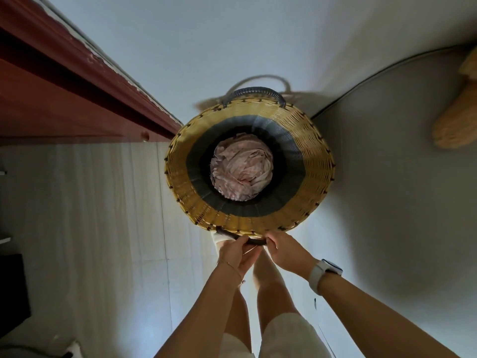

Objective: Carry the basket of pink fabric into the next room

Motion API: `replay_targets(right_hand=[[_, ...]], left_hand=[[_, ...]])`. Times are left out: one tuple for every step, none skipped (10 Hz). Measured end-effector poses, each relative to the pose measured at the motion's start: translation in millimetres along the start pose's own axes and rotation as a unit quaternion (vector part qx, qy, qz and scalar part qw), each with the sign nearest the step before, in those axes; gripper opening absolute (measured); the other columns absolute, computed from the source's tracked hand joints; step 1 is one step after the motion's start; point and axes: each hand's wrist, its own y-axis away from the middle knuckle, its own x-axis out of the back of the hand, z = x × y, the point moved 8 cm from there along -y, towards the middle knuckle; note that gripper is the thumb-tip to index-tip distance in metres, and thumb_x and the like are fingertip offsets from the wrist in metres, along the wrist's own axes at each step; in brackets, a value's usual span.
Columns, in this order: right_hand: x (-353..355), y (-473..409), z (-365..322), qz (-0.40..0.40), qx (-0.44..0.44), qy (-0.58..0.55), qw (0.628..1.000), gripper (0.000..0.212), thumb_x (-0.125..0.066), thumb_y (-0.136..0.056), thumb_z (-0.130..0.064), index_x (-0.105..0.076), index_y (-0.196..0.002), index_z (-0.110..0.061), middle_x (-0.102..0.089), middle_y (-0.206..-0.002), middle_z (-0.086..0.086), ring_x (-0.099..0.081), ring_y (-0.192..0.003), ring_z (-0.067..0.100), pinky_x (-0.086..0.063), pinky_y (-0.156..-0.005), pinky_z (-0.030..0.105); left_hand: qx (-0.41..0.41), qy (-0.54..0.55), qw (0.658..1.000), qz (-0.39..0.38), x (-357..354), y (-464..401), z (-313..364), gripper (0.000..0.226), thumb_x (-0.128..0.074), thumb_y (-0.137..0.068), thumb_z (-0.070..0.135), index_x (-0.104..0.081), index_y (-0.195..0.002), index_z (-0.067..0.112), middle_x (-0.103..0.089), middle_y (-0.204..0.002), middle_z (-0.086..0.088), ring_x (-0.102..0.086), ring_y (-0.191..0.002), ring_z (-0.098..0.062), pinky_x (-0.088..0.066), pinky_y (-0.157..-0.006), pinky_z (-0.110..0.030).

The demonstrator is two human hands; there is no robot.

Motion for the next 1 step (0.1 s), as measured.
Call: replay_targets(right_hand=[[31.8, 0.9, -11.4, 0.049, 0.000, -0.040, 0.998, 0.031, -0.035, -0.095, -0.020, -0.055, -0.115, -0.009, -0.060, -0.122, 0.011, -0.056, -0.110, 0.020, -0.043, -0.092, 0.022]], left_hand=[[0.006, -0.014, 0.999, 0.039, 1.4, -2.3, 2.4, 0.023, -0.057, -0.088, 0.014, -0.059, -0.101, -0.004, -0.068, -0.076, -0.013, -0.065, -0.070, -0.022, -0.056, -0.045, -0.023]])
